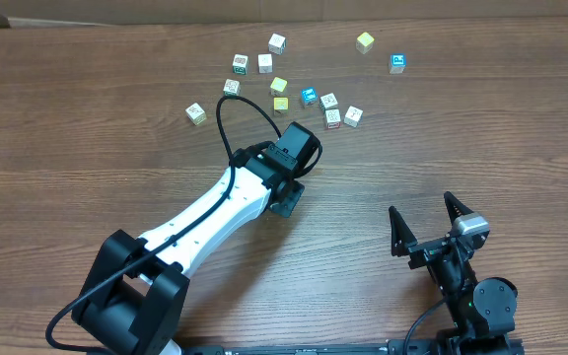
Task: Form a circle
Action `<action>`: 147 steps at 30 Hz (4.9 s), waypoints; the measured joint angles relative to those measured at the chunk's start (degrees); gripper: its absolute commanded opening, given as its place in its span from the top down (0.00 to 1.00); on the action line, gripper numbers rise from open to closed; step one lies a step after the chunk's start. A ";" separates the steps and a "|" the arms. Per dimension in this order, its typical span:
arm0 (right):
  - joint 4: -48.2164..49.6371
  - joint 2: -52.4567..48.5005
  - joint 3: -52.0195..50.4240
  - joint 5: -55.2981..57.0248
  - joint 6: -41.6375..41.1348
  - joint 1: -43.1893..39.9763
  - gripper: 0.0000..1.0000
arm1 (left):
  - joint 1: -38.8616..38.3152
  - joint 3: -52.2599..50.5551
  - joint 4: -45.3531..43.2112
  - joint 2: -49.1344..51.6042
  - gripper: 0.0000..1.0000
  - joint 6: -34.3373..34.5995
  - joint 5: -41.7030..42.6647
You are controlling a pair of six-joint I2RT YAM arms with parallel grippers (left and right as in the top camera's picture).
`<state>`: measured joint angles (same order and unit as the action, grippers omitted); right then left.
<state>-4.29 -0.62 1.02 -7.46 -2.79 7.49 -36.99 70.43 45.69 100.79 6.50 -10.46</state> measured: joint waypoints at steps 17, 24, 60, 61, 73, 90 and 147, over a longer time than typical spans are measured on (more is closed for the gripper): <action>0.04 0.00 0.00 -0.02 0.00 0.00 0.00 | 0.02 -8.37 -9.90 0.00 0.94 -7.61 0.26; 0.02 0.00 0.00 -0.02 0.00 0.00 0.00 | 1.44 -9.70 -14.05 0.00 0.96 -8.79 -0.74; 0.02 0.00 0.00 -0.02 0.00 0.00 0.00 | 2.97 -11.65 -14.69 -0.02 0.61 -10.58 -0.70; 0.02 0.00 0.00 -0.02 0.00 0.00 0.00 | 2.97 -11.65 -14.97 -0.02 0.64 -10.60 -0.70; 0.02 0.00 0.00 0.00 0.02 0.00 0.00 | 2.97 -11.65 -15.74 -0.02 0.72 -11.63 -0.72; 0.00 0.00 0.00 -0.02 0.02 0.00 0.00 | 2.97 -11.65 -15.54 -0.02 0.73 -16.20 -0.72; 0.02 0.00 0.00 -0.02 0.04 0.00 0.00 | 2.97 -11.67 -14.47 -0.02 0.52 -19.17 -2.73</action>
<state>-4.27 -0.62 1.02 -7.49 -2.74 7.49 -34.02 58.76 31.22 100.77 -12.67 -13.19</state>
